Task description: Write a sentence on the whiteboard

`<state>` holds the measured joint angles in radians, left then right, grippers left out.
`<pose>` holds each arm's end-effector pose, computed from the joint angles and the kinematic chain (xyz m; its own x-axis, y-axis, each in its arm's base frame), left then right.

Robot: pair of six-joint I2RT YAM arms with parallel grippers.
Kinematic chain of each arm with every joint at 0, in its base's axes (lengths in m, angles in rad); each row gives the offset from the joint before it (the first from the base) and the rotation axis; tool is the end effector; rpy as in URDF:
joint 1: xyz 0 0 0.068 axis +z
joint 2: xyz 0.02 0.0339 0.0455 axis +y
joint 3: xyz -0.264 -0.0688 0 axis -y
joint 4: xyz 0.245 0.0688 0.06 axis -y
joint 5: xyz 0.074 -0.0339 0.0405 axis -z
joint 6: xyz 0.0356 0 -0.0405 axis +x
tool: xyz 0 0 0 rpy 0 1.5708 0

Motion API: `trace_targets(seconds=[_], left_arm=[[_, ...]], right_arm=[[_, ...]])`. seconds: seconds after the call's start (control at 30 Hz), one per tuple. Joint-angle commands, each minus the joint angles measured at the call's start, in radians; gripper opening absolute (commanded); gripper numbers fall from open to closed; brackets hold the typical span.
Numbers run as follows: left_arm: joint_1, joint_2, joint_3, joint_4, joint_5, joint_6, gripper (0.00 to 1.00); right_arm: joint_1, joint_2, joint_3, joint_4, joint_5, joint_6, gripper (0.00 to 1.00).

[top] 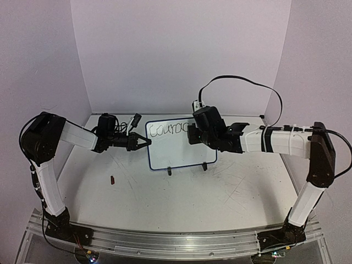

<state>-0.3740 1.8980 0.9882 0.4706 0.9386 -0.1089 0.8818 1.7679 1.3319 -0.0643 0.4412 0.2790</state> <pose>0.3513 -0.1687 0.1665 -0.4908 0.1236 -0.8624 0.8473 0.2985 -0.4394 0.2739 0.3086 0.2724 -0.4198 -0.1180 -0.8999 -0.3580 0.9327 0.0447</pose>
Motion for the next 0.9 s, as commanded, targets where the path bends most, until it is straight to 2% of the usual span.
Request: trace_targets(seconds=[0.0,0.27,0.87], left_arm=[[0.008,-0.017,0.018,-0.03,-0.133,0.048,0.0],[0.009,-0.017,0.016,-0.031,-0.133,0.049,0.0],[0.008,-0.017,0.018,-0.032,-0.135,0.049,0.0]], right_arm=[[-0.014,0.012,0.053,0.026,0.032,-0.022,0.0],[-0.016,0.028,0.06,0.028,0.007,-0.016,0.0],[0.003,-0.018,-0.038,0.002,-0.022,0.054,0.0]])
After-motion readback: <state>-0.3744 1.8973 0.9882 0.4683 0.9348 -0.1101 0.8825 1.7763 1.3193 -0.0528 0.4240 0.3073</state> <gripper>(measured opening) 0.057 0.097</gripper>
